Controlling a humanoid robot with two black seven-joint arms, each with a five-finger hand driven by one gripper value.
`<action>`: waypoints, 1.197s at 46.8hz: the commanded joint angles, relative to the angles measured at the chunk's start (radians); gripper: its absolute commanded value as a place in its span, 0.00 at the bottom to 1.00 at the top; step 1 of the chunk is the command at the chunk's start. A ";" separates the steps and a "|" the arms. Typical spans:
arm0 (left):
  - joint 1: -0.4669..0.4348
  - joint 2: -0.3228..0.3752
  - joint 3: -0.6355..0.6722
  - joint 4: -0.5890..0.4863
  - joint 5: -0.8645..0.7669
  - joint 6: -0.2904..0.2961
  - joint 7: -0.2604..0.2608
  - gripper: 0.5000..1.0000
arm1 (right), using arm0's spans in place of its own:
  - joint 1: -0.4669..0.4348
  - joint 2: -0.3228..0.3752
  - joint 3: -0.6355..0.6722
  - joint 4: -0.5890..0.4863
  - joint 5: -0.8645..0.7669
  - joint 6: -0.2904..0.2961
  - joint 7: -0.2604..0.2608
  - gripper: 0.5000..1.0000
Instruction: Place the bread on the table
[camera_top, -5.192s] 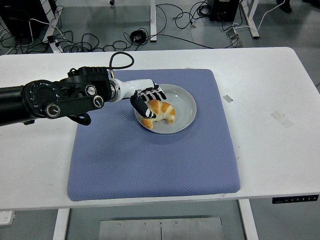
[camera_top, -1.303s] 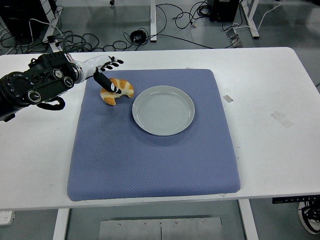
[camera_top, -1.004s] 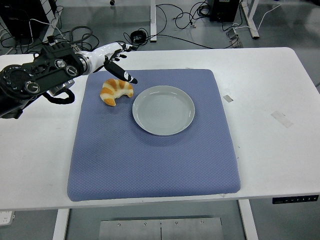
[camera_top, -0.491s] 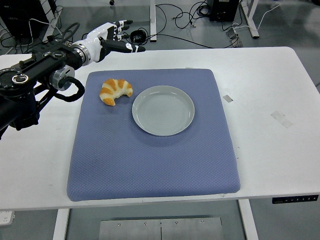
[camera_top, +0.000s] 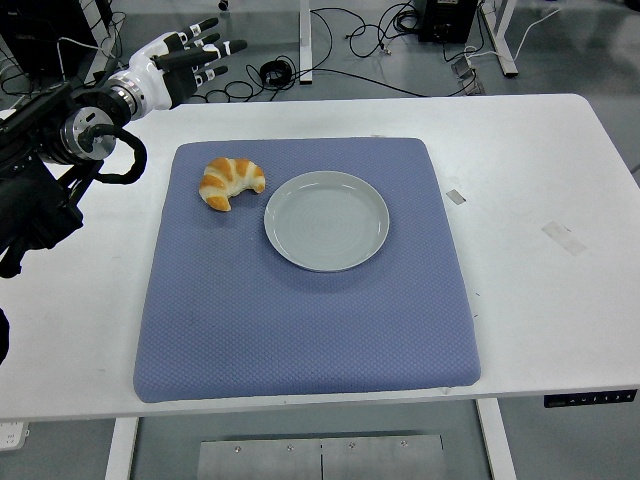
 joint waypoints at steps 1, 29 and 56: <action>0.006 -0.003 -0.054 0.029 -0.043 -0.015 0.000 0.96 | 0.000 0.000 0.000 0.000 0.000 0.000 0.000 1.00; 0.106 -0.044 -0.088 0.089 -0.063 -0.038 -0.170 0.96 | 0.000 0.000 -0.001 0.000 0.000 0.000 0.000 1.00; 0.106 -0.053 -0.105 0.089 -0.112 -0.072 -0.170 0.96 | 0.003 0.000 0.002 0.009 0.000 0.002 0.000 1.00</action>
